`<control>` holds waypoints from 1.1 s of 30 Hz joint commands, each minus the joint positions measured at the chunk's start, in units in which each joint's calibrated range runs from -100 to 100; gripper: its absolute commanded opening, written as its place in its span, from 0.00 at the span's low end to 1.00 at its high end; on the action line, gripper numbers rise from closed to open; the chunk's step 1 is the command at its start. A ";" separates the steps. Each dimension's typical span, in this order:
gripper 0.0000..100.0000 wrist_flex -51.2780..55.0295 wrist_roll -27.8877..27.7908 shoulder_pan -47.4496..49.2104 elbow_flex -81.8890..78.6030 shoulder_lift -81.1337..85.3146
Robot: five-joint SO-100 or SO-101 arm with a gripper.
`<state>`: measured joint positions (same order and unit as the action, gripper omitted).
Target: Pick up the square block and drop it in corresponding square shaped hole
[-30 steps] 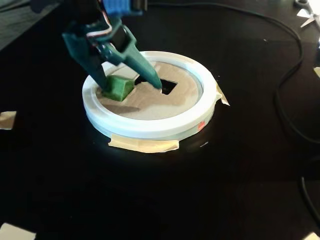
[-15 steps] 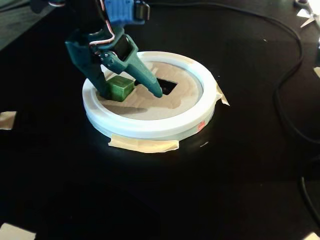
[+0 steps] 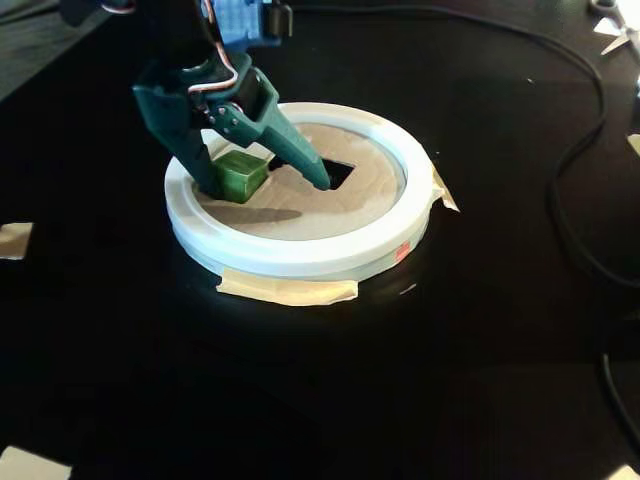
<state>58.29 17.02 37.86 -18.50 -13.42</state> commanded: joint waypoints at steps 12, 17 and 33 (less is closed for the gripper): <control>0.99 12.20 -1.61 -5.53 2.38 16.06; 0.99 18.53 -1.61 -8.02 1.47 23.50; 0.99 9.49 -9.82 -35.86 -40.43 75.71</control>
<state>74.39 9.40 8.79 -49.05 44.54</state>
